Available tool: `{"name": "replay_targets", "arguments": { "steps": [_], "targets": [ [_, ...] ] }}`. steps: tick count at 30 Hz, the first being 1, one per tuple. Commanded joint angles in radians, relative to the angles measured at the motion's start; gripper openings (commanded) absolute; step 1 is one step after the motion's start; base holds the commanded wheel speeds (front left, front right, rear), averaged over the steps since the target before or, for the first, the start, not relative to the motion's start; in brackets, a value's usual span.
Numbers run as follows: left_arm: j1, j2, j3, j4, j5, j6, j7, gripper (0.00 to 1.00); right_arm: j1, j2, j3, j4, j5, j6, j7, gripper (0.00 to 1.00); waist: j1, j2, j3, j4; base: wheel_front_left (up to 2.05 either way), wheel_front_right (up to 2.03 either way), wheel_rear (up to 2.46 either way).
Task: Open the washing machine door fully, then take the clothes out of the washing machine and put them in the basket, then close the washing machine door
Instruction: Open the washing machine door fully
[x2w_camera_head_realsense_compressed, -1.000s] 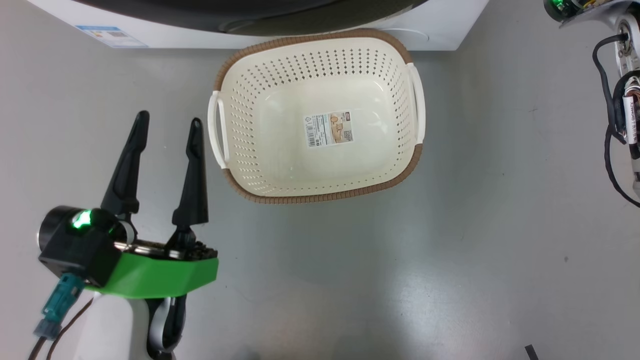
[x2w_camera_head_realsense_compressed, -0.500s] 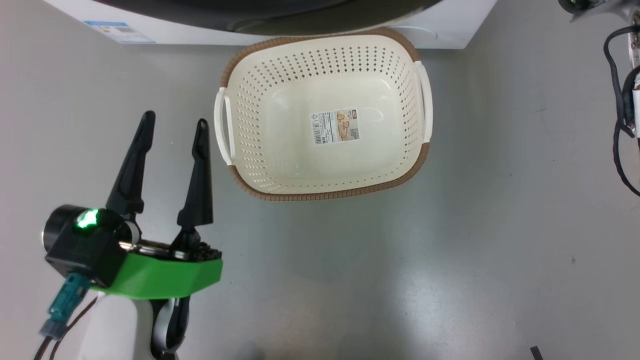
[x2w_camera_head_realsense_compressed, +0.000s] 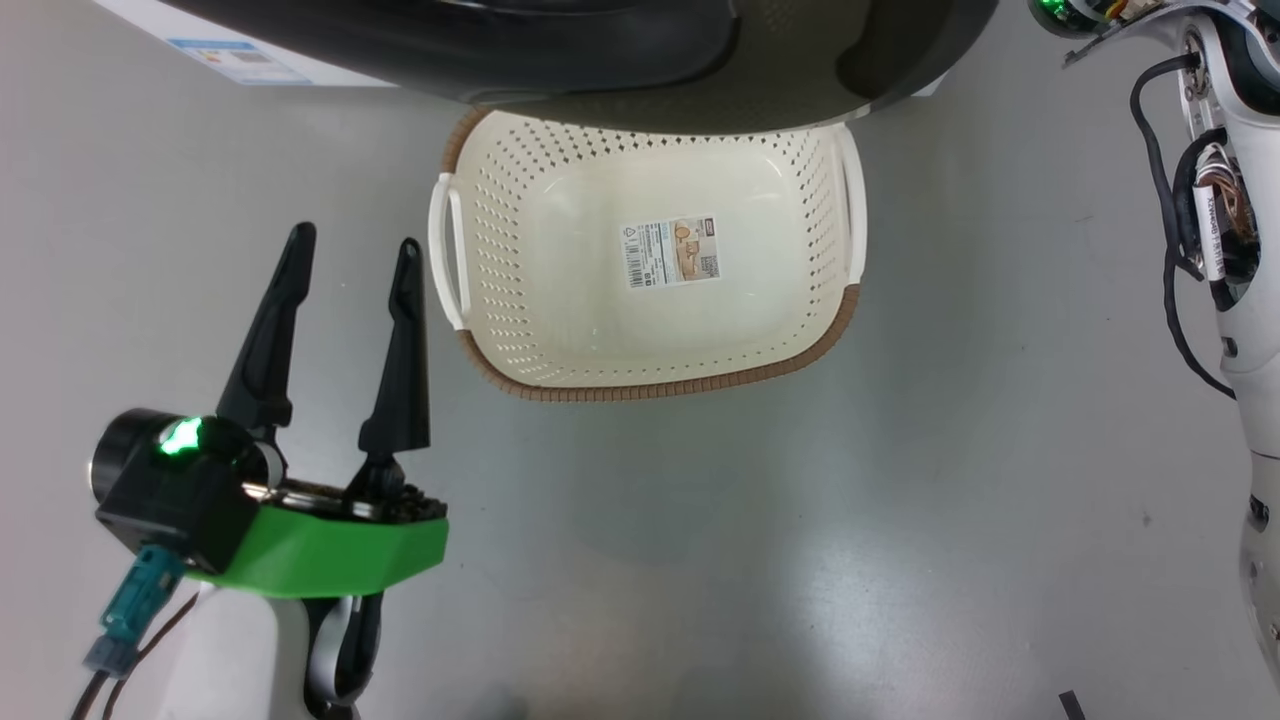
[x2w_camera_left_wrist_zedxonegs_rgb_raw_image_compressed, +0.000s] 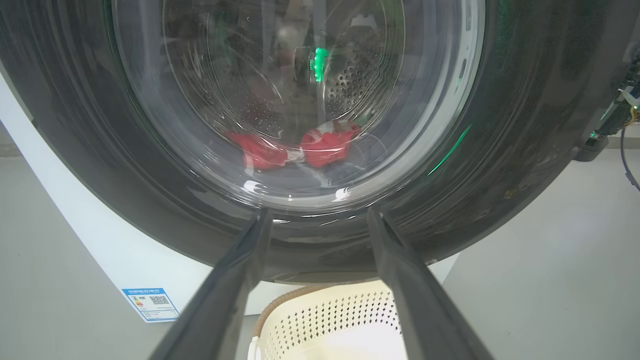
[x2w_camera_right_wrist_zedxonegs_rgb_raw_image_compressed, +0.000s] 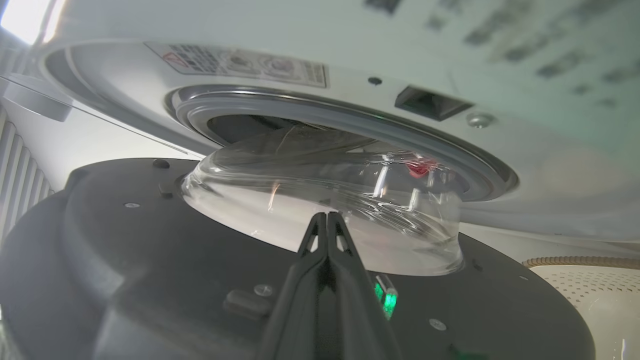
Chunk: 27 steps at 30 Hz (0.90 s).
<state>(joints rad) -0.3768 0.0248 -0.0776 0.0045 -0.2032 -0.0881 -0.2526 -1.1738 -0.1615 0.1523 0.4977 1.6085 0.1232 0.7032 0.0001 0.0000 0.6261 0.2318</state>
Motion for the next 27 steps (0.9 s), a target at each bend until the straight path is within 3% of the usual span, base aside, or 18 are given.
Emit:
{"name": "replay_targets", "arguments": {
  "steps": [1,27],
  "targets": [
    [-0.009,0.025,0.036,-0.019,0.007,0.001,-0.009,1.0,0.004,0.024,0.016,-0.038,-0.004,0.008,0.017,0.0,-0.0001,0.0,-0.005,-0.007,0.0,0.0,0.0],
    [0.008,0.025,0.049,0.022,0.013,-0.005,-0.009,1.0,0.159,0.057,0.027,-0.036,0.007,0.008,0.131,0.0,-0.0001,0.0,-0.125,-0.056,0.0,0.0,0.0]
  ]
}}
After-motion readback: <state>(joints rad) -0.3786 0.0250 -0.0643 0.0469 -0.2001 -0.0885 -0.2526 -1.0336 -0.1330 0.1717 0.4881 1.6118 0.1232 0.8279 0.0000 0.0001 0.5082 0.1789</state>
